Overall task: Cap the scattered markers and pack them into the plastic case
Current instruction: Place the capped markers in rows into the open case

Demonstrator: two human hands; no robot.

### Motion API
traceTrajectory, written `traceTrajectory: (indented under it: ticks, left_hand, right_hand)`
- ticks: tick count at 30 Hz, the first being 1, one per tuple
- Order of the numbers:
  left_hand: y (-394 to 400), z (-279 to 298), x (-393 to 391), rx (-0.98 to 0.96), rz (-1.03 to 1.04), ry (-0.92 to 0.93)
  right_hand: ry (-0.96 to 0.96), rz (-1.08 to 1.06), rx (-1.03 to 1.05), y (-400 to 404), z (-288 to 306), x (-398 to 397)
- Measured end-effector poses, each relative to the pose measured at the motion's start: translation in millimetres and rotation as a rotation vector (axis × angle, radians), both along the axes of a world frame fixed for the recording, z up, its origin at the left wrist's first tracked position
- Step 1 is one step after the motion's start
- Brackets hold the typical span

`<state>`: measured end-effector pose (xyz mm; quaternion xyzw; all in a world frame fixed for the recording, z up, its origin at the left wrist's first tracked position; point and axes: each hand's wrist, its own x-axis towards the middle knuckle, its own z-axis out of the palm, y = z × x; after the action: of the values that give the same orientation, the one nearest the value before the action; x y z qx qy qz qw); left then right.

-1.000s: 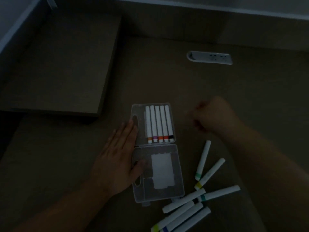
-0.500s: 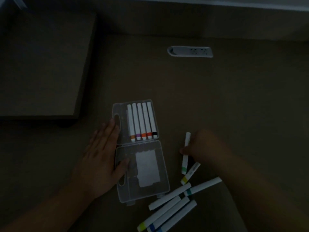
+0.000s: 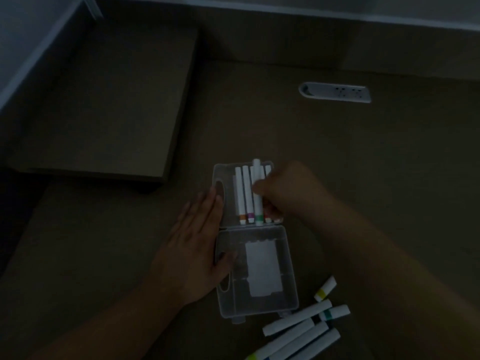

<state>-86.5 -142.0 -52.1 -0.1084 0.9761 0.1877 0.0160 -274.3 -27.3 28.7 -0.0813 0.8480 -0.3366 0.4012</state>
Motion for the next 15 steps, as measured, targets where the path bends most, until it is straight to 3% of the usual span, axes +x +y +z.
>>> traceTrajectory:
  ticks: [12,15]
  left_hand:
    - [0.4,-5.3,-1.1,-0.028,0.003,0.021]
    - [0.3,-4.1,-0.6,-0.041,0.008,0.025]
  right_hand:
    - [0.058,0.181,0.119,-60.0,-22.2,8.0]
    - [-0.01,0.177,0.174,-62.7,-22.8,5.6]
